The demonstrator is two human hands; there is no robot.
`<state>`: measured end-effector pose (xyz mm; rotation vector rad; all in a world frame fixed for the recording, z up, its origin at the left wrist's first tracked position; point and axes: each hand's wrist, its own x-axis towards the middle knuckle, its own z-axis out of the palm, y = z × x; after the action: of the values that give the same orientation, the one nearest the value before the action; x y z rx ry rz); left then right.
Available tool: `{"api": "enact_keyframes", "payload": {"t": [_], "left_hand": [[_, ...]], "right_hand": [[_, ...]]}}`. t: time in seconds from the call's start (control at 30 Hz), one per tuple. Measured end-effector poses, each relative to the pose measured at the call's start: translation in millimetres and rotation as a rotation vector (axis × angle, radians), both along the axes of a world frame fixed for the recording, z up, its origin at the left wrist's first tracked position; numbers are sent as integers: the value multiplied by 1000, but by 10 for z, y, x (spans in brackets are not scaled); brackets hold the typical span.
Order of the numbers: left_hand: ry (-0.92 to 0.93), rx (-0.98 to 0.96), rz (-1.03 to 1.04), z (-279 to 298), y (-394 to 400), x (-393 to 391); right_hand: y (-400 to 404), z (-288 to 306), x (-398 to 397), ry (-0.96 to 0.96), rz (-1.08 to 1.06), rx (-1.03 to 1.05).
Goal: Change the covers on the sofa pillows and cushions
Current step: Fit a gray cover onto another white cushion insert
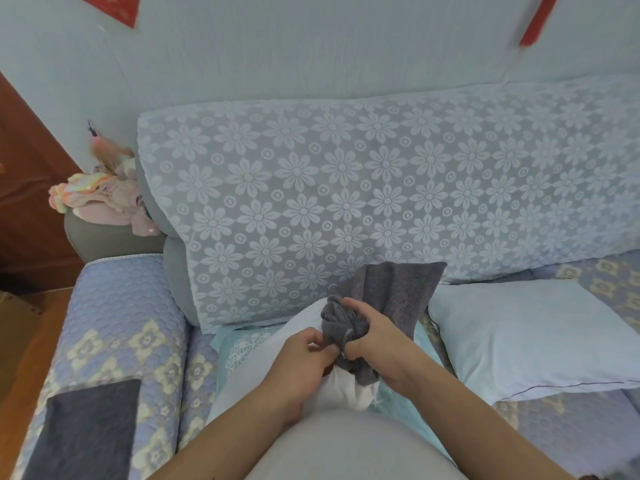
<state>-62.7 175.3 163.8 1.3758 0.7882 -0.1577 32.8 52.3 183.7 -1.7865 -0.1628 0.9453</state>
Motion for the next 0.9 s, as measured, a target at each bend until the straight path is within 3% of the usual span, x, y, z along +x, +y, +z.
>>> {"api": "enact_keyframes", "payload": {"t": [0.1,0.2,0.3,0.43,0.6,0.7,0.9], "left_hand": [[-26,-9,51,-36,-3,11],[-24,-191,112,27,5,-27],[-28,-281,96,68,17,-41],[-26,-255,102,41,-7,-12],[-34,-127,44,-1,-5,-1],[-29,-52,-51,-2,44,-44],[-33,539,-363,-136,207,-280]], "right_hand": [[-6,16,6,-94,-61,-65],[-67,32,33,-107,-32,-143],[-130,6,76,110,-78,26],[-136,20,160,354,-73,191],[-152,31,197,505,36,277],[-155,36,221,493,24,284],[-272,84,438,257,-126,297]]}}
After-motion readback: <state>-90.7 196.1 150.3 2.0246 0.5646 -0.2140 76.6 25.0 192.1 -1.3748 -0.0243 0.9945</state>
